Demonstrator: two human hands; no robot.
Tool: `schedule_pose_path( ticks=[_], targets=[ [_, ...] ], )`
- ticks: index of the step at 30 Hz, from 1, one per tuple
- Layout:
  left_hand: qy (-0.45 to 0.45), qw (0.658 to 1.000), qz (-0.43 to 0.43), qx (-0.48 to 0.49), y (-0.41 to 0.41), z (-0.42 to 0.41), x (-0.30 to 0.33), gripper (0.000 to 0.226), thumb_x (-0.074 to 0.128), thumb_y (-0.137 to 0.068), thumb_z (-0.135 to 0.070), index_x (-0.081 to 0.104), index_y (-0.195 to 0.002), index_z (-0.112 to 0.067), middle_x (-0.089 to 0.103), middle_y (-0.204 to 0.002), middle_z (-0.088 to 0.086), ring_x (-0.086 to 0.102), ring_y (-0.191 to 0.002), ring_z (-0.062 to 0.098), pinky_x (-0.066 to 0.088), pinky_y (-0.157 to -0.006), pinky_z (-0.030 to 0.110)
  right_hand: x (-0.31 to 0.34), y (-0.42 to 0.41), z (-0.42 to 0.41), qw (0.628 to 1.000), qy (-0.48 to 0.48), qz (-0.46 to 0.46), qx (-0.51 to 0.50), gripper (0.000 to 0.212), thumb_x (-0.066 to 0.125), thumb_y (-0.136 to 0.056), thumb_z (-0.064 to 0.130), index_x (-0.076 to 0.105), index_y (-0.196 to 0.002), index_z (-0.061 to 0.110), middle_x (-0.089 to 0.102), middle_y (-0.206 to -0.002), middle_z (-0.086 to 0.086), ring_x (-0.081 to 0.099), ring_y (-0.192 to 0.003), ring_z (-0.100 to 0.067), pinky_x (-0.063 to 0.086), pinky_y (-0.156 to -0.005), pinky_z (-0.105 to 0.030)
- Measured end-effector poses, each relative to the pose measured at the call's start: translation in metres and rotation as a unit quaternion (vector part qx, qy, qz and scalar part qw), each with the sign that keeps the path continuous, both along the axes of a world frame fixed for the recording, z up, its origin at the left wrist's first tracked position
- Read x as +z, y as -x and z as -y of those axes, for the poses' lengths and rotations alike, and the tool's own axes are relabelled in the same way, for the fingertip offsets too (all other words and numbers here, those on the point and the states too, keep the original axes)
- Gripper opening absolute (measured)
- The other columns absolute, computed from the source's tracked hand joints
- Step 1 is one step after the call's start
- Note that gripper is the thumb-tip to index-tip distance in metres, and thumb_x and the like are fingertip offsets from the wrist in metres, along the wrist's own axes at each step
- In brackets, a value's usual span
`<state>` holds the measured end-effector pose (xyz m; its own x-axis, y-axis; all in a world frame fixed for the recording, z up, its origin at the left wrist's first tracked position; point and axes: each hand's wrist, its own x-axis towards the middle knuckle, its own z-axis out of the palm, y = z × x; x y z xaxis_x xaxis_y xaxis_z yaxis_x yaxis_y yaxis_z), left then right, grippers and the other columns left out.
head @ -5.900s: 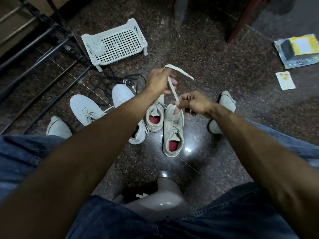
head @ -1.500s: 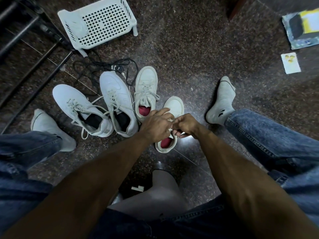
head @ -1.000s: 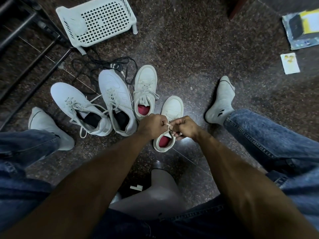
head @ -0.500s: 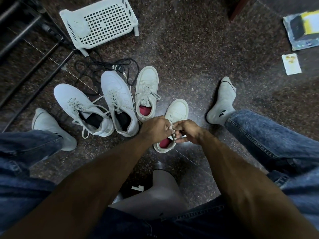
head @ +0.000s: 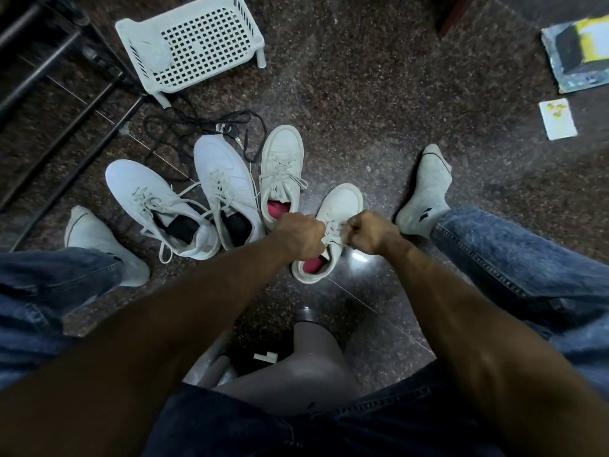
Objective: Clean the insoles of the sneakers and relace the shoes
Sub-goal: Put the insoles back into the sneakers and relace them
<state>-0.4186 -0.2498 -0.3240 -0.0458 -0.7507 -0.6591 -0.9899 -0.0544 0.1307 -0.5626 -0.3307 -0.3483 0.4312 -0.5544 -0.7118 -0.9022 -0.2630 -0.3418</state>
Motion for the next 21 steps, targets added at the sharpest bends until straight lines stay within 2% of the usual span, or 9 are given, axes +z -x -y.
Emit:
schedule_pose_path(
  ticks=[1,3,7,10,12,13,15,17,21],
  targets=[
    [-0.008,1.000,0.000,0.002,-0.001,-0.004,-0.002,0.031,0.045,-0.095,-0.032,0.060,-0.111,-0.011,0.062,-0.113,0.011,0.061,-0.100,0.030,0.040,-0.071,0.035,0.002,0.000,-0.004,0.998,0.040,-0.038,0.027,0.011,0.061,-0.081,0.024,0.072,-0.081,0.027,0.071,-0.096,0.001,0.064,-0.094,-0.025,0.053,-0.081,-0.033],
    [-0.016,1.000,0.000,0.004,-0.002,-0.012,-0.008,0.029,0.045,-0.095,-0.029,0.060,-0.113,-0.011,0.062,-0.115,0.010,0.062,-0.101,0.030,0.040,-0.072,0.035,-0.001,-0.003,-0.014,0.989,0.092,-0.093,0.073,0.022,0.057,-0.084,0.029,0.068,-0.101,0.023,0.067,-0.109,-0.006,0.063,-0.099,-0.031,0.048,-0.080,-0.034],
    [0.012,0.998,-0.011,0.055,-0.012,-0.020,-0.012,0.030,0.044,-0.094,-0.030,0.059,-0.114,-0.013,0.064,-0.112,0.010,0.062,-0.101,0.032,0.041,-0.072,0.035,-0.001,-0.008,-0.028,0.977,0.139,-0.086,0.133,0.027,0.053,-0.089,0.025,0.060,-0.114,0.018,0.062,-0.115,-0.009,0.059,-0.104,-0.032,0.046,-0.077,-0.037],
    [0.189,0.972,-0.083,0.108,-0.031,-0.036,-0.019,0.023,0.049,-0.090,-0.026,0.062,-0.098,-0.009,0.062,-0.097,0.010,0.060,-0.088,0.031,0.050,-0.067,0.037,0.013,-0.005,-0.041,0.960,0.224,0.010,0.167,0.030,0.050,-0.091,0.030,0.055,-0.115,0.013,0.052,-0.115,-0.008,0.050,-0.106,-0.029,0.045,-0.078,-0.040],
    [0.299,0.942,-0.061,0.139,-0.044,-0.048,-0.027,0.018,0.053,-0.083,-0.022,0.061,-0.091,-0.008,0.059,-0.090,0.009,0.057,-0.083,0.030,0.048,-0.062,0.037,0.025,-0.012,-0.058,0.955,0.202,0.048,0.212,0.032,0.046,-0.091,0.037,0.058,-0.108,0.012,0.056,-0.109,-0.008,0.054,-0.101,-0.029,0.042,-0.077,-0.036],
    [0.303,0.942,-0.027,0.141,-0.051,-0.052,-0.030,0.021,0.054,-0.081,-0.023,0.061,-0.096,-0.010,0.059,-0.094,0.009,0.056,-0.086,0.029,0.045,-0.067,0.038,0.029,-0.017,-0.067,0.955,0.167,0.042,0.240,0.037,0.045,-0.091,0.043,0.061,-0.103,0.013,0.060,-0.106,-0.007,0.058,-0.098,-0.029,0.043,-0.075,-0.035],
    [0.216,0.969,0.028,0.118,-0.062,-0.056,-0.033,0.037,0.058,-0.082,-0.029,0.057,-0.115,-0.013,0.058,-0.113,0.008,0.053,-0.104,0.029,0.042,-0.082,0.042,0.028,-0.028,-0.085,0.953,0.112,-0.006,0.283,0.048,0.045,-0.088,0.056,0.065,-0.100,0.015,0.067,-0.104,-0.008,0.062,-0.096,-0.029,0.047,-0.076,-0.035],
    [0.123,0.990,0.046,0.058,-0.069,-0.057,-0.035,0.047,0.057,-0.085,-0.034,0.050,-0.126,-0.013,0.054,-0.127,0.008,0.049,-0.117,0.030,0.039,-0.092,0.044,0.019,-0.035,-0.099,0.953,0.103,-0.054,0.280,0.055,0.047,-0.087,0.063,0.064,-0.110,0.016,0.065,-0.114,-0.009,0.058,-0.107,-0.029,0.044,-0.084,-0.038],
    [0.045,0.997,0.040,0.041,-0.065,-0.042,-0.032,0.051,0.056,-0.087,-0.037,0.043,-0.130,-0.013,0.047,-0.134,0.009,0.047,-0.121,0.032,0.036,-0.098,0.044,-0.001,-0.038,-0.126,0.978,0.046,-0.110,0.169,0.059,0.056,-0.089,0.051,0.046,-0.134,0.013,0.053,-0.133,-0.008,0.041,-0.127,-0.028,0.039,-0.093,-0.049]
  ],
)
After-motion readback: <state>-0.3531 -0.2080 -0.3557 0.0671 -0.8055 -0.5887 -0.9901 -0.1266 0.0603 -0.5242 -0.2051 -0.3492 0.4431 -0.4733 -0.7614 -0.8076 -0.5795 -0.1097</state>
